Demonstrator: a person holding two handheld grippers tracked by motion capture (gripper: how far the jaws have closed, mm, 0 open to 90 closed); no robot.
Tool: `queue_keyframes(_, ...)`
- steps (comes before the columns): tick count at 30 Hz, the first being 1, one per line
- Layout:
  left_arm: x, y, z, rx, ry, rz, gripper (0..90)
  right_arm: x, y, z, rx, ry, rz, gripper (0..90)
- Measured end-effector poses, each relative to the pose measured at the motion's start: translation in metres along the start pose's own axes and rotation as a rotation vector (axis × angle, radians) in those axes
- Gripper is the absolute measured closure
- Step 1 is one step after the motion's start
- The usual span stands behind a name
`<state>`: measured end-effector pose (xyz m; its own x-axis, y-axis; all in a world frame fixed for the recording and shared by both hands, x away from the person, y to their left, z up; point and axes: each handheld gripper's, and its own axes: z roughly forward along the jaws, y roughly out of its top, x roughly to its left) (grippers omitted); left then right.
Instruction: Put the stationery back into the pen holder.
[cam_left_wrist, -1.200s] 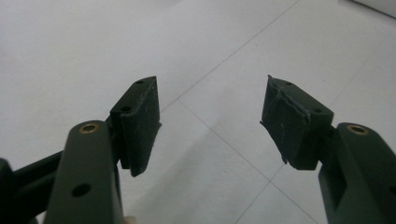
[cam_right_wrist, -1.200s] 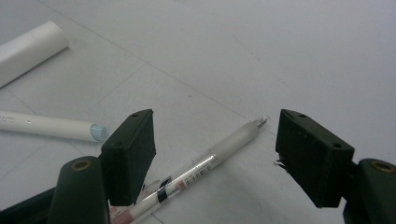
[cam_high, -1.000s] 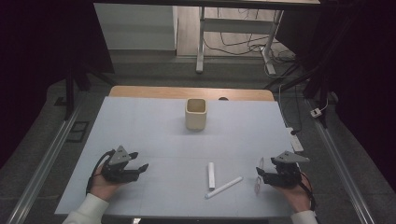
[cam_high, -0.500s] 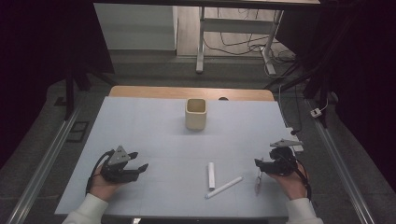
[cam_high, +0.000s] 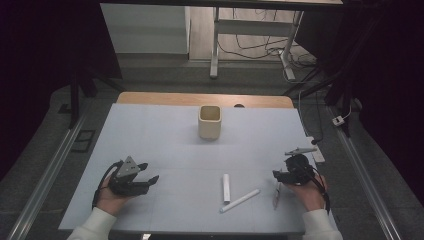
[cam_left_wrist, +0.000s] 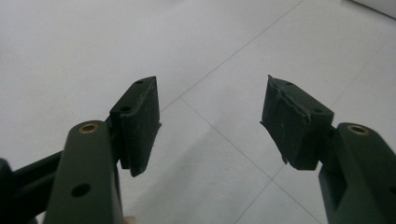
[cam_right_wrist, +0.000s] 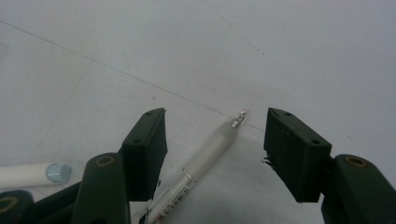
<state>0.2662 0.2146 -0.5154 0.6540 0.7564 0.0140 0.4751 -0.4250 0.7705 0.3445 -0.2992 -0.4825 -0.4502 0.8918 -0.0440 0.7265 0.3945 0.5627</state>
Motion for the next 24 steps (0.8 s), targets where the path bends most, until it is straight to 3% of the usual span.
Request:
queue_keyframes(17,0.000,-0.001,0.003,0.018,-0.004,0.005,36.7,-0.003,-0.005,0.016,0.070,-0.014,0.010,51.8)
queue_keyframes(24,0.000,-0.002,0.003,0.018,-0.001,0.008,36.7,0.003,-0.004,0.018,0.083,-0.017,0.006,65.1)
